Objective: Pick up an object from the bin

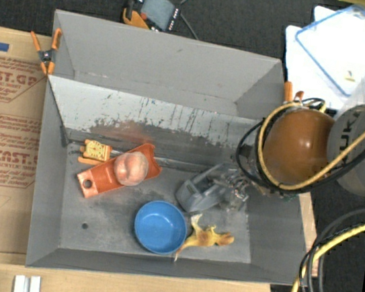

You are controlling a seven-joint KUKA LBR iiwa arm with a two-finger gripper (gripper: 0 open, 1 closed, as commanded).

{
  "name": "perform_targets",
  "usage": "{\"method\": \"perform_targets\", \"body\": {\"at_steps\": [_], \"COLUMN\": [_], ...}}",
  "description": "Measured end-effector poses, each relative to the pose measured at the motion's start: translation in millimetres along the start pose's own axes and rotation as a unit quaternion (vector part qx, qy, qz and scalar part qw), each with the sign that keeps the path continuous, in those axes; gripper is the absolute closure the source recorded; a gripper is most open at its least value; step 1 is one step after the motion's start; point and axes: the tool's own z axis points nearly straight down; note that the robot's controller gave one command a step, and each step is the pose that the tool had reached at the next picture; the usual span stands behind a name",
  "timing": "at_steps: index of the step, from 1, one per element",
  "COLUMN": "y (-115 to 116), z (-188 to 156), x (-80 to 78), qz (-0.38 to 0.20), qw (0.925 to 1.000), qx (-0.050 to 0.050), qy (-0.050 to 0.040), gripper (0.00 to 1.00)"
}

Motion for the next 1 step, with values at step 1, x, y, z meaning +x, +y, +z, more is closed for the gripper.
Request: {"method": "perform_targets", "body": {"at_steps": [1], "y": [11.6], "z": [5.4], "x": [15.4], "qz": [-0.028], "qw": [0.9996], "qx": [-0.001], "qy": [-0.0066], "gripper": [1.00]}}
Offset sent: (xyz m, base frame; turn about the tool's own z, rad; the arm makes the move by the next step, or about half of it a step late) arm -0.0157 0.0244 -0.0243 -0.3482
